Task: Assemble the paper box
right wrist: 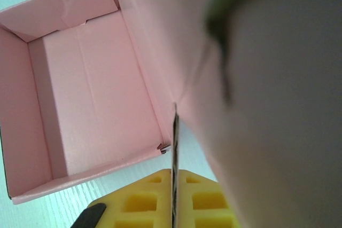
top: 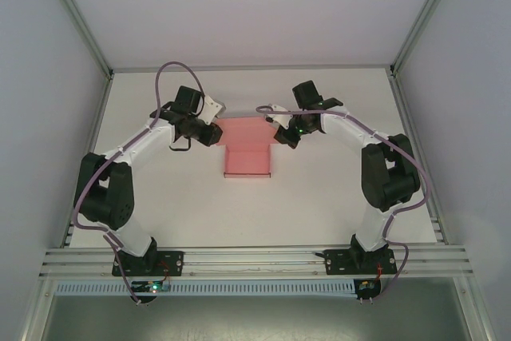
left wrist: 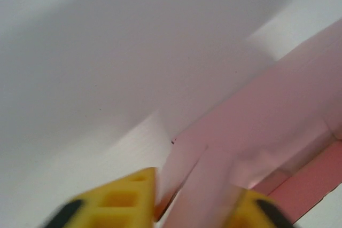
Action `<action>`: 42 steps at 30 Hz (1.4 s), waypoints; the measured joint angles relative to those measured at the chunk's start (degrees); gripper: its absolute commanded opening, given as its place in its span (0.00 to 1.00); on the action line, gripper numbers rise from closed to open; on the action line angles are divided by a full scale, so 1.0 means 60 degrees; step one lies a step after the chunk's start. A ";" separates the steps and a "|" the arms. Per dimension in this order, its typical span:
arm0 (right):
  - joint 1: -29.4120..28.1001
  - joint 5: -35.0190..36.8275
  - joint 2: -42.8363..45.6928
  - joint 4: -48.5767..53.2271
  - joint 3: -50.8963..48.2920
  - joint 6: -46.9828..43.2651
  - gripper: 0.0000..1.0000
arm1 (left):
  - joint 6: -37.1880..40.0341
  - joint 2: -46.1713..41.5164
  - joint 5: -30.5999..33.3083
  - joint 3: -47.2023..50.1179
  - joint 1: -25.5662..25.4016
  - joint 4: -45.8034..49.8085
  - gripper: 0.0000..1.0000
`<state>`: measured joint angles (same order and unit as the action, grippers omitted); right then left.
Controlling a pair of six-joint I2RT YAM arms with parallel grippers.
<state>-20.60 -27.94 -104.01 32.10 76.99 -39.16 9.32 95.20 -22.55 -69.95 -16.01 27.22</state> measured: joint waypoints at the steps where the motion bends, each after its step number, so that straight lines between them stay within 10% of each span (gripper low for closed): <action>1: -0.0004 0.0011 0.0000 -0.0004 0.0015 0.0018 0.04 | 0.0007 0.0073 -0.0087 -0.0095 -0.0015 0.0000 0.00; 10: -0.0226 0.1002 0.0011 -0.1035 0.0004 0.2390 0.04 | -0.1424 0.0091 0.0331 -0.0175 -0.0193 -0.0441 0.00; 22: -0.1428 0.5242 0.0200 -0.5592 -0.1701 0.8699 0.04 | -0.5096 0.0080 0.3697 0.0288 -0.1792 -0.2546 0.00; 42: -0.2368 0.7435 -0.0066 -1.0513 -0.4816 0.9657 0.03 | -0.6309 0.0739 0.4269 0.3198 -0.2106 -0.8419 0.00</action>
<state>-34.81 16.67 -104.40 -30.98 48.10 18.79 -28.53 99.63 3.07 -50.76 -28.64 -23.29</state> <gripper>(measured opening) 0.050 0.062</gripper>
